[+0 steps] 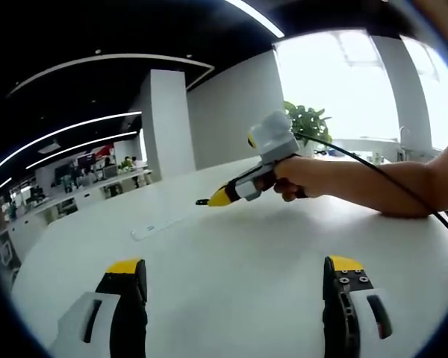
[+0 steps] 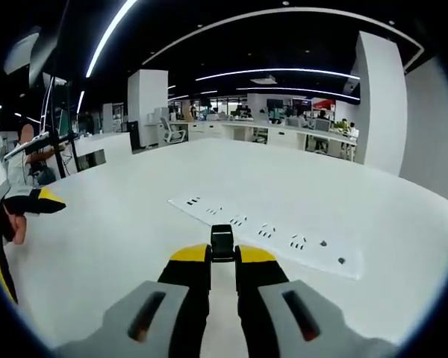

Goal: Snap the two parts of the plastic buckle together until the buckle closes and remains connected.

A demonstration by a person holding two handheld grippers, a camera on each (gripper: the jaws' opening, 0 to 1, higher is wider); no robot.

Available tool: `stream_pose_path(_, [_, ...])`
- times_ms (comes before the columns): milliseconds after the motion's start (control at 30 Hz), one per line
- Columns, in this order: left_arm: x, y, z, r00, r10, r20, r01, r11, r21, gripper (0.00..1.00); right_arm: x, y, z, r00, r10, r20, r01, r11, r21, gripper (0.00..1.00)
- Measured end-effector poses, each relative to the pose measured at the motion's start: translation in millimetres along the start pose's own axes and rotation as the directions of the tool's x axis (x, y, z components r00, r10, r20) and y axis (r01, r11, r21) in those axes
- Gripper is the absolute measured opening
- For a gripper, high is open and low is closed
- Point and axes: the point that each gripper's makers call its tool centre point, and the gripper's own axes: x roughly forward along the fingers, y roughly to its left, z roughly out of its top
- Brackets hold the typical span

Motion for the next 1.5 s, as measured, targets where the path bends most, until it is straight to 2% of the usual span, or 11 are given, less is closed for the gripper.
stream_pose_path(467, [2.4, 3.7, -0.8, 1.000, -0.009, 0.003, 0.009, 1.000, -0.009, 1.00, 13.3, -1.0, -0.7, 1.000, 0.005, -0.020, -0.005, 1.000, -0.005, 0.11])
stream_pose_path(700, [0.4, 12.8, -1.3, 1.000, 0.000, 0.007, 0.000, 1.000, -0.019, 1.00, 19.7, 3.8, -4.5, 0.999, 0.011, -0.040, -0.012, 1.000, -0.018, 0.11])
stream_pose_path(1500, [5.1, 7.6, -2.1, 1.000, -0.007, 0.005, 0.007, 1.000, -0.008, 1.00, 20.5, 5.6, -13.1, 0.997, 0.043, -0.070, -0.043, 0.999, 0.002, 0.11])
